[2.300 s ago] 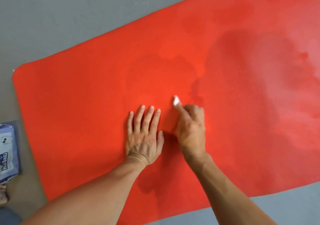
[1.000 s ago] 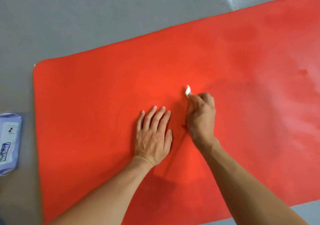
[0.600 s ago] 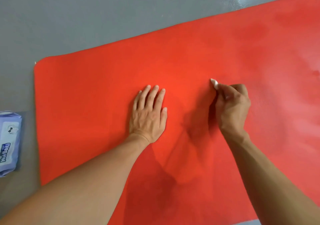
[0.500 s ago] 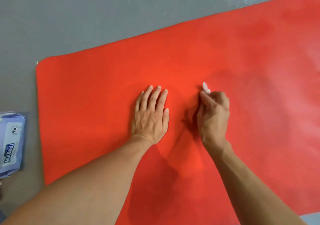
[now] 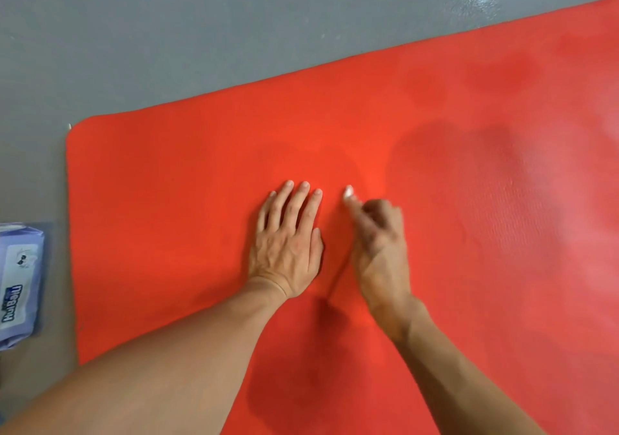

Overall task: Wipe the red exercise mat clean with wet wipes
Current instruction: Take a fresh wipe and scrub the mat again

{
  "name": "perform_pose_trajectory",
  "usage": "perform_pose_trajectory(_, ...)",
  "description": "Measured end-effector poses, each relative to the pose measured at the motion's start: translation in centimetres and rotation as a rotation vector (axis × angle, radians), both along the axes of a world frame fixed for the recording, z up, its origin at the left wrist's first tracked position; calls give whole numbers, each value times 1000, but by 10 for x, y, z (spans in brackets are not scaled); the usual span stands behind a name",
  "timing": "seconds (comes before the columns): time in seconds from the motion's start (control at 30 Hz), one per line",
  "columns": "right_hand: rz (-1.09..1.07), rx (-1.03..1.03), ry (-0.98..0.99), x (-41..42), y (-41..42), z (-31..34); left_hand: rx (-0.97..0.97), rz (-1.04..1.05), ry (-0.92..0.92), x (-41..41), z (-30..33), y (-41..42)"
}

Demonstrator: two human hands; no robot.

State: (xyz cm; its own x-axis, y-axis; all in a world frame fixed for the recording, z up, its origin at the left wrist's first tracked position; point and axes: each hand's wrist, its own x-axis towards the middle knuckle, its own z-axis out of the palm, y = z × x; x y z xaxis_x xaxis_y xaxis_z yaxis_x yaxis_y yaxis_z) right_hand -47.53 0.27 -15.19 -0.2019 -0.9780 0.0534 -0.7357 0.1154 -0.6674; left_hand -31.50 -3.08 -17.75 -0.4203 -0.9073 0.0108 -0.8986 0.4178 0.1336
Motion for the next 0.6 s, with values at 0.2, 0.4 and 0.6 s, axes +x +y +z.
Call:
perform_pose_trajectory(0.2,3,-44,79,-36,-20,-5,-7,-1,0,-1,-1,0)
perform_pose_trajectory(0.4,-149,22,-105,2,-25,4,16,-2,-1,-1,1,0)
perform_pose_trajectory(0.6,12,71,17,-37,-40,4,14,-8,-9,-1,1,-1)
